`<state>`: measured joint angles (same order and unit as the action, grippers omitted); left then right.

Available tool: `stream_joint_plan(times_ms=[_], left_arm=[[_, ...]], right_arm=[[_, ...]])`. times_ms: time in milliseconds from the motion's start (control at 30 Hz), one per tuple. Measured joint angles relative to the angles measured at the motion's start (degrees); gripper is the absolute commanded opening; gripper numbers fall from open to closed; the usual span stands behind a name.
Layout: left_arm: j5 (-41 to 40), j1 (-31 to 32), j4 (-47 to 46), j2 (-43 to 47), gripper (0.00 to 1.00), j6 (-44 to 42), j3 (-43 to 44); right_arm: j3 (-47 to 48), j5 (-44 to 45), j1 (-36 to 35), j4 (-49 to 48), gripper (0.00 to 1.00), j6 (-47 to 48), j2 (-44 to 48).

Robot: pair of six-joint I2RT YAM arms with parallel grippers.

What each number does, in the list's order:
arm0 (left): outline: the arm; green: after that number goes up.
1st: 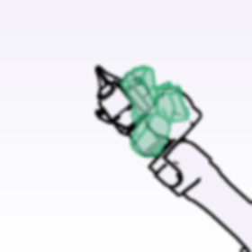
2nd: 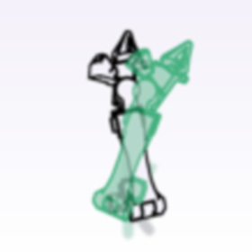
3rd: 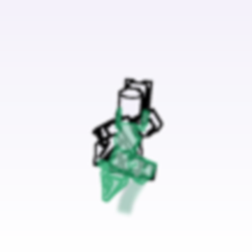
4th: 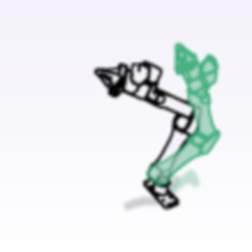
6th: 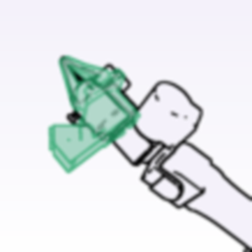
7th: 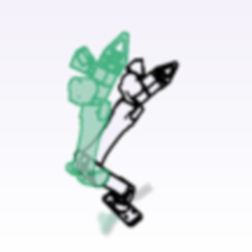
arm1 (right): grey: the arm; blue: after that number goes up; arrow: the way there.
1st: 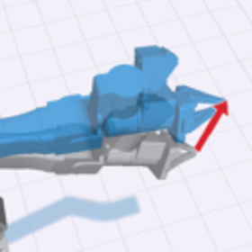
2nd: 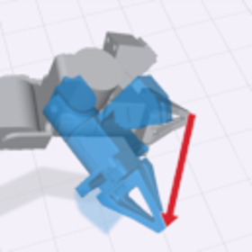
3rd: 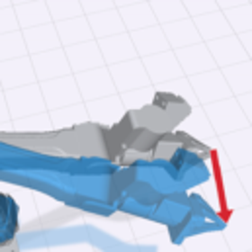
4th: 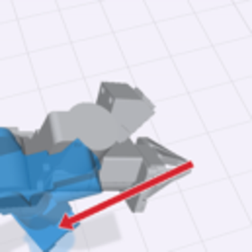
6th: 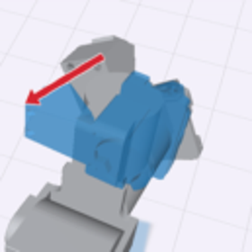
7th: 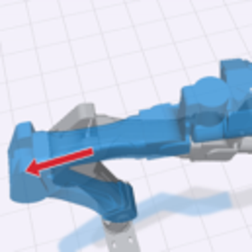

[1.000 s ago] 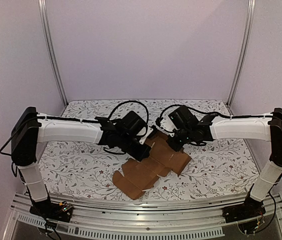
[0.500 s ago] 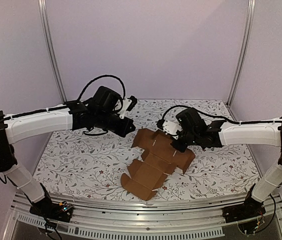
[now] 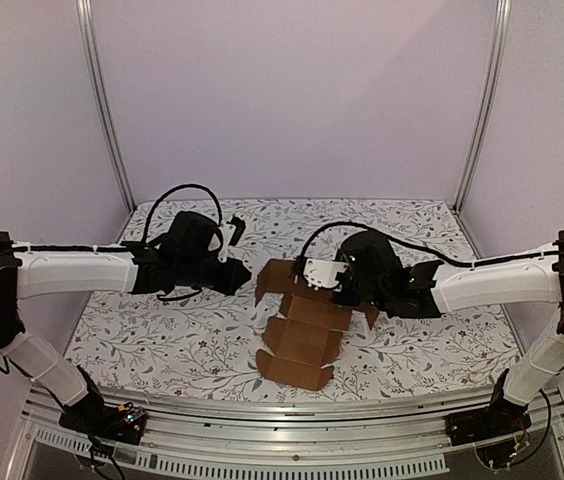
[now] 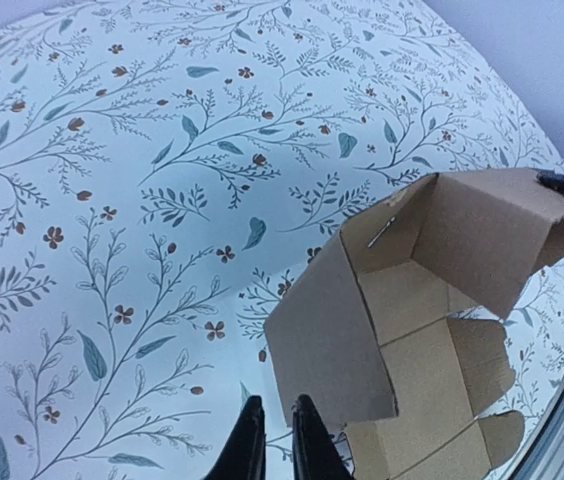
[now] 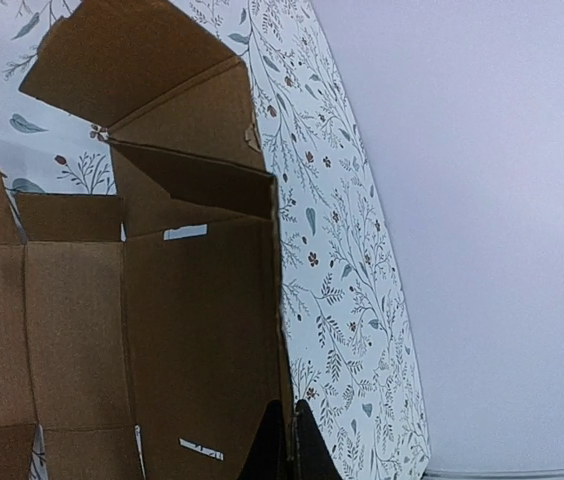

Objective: Fold the paper box

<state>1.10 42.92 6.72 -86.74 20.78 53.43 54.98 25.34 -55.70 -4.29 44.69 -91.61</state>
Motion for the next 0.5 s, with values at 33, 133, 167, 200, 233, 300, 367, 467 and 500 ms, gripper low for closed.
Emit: stream_joint_plan(times_ms=[33, 133, 167, 200, 233, 300, 367, 467, 500], left_arm=[[0.07, -0.07, -1.44, -0.09, 0.15, 0.02, -0.74], [0.90, -0.26, -7.04, -0.63, 0.18, 0.37, -3.56], [1.16, -0.31, -8.17, -0.94, 0.18, 0.28, -4.09], [1.53, -0.46, -9.79, -1.44, 0.19, 0.28, -4.72], [1.79, -0.63, -11.21, -1.88, 0.20, 0.26, -5.29], [2.78, -1.11, -14.01, -2.84, 0.21, 0.24, -6.51], [3.45, -1.55, -16.04, -3.72, 0.21, 0.20, -7.26], [4.90, -2.03, -18.64, -5.51, 0.22, -0.11, -7.45], [5.49, -2.10, -19.39, -6.16, 0.22, -0.24, -7.45]], right_arm=[[-0.33, 0.55, -0.46, -1.11, 0.00, 1.16, -0.31], [-1.27, 1.64, -1.84, -4.61, 0.00, 5.05, -1.97], [-1.49, 1.79, -2.14, -5.25, 0.00, 5.95, -2.43], [-1.57, 1.86, -2.36, -5.68, 0.00, 6.80, -2.80], [-1.62, 1.95, -2.43, -6.05, 0.00, 7.41, -3.04], [-1.68, 2.01, -2.60, -6.93, 0.00, 8.76, -3.39], [-1.81, 2.08, -2.69, -7.58, 0.00, 9.62, -3.45], [-1.81, 2.16, -2.75, -8.37, 0.00, 10.47, -3.76], [-1.81, 2.21, -2.78, -8.63, 0.00, 10.58, -3.96]])
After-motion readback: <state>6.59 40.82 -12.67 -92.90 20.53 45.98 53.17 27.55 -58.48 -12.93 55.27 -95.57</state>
